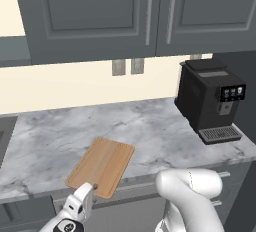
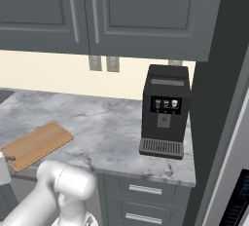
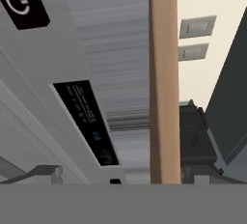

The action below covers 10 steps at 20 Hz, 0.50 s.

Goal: Move the cutting board and knife to the sink. Then move spray from the shelves to the counter.

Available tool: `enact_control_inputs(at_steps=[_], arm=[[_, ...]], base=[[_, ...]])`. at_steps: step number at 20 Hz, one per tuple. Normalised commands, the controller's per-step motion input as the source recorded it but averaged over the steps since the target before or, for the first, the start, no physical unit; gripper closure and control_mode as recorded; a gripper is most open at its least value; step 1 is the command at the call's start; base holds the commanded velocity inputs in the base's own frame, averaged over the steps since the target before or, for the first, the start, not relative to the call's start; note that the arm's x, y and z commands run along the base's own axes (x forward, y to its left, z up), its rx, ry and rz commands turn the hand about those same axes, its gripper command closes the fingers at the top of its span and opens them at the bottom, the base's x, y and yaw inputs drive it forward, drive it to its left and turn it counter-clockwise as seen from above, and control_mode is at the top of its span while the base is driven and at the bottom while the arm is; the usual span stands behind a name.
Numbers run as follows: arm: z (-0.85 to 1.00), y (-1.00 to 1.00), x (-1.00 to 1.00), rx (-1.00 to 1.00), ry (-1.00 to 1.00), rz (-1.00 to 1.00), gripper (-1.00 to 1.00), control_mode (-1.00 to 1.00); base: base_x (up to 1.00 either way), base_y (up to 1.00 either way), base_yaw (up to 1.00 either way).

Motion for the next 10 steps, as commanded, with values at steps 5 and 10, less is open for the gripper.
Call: enact_control_inputs(at_steps=[5,10], arm=[[0.03,-0.08,0.06,0.00,0.00,0.00,-1.00,-1.00],[0.01,-0.08,0.08,0.00,0.00,0.00,-1.00,-1.00]], base=[[0.00,0.00,0.00],[0.00,0.00,0.00]])
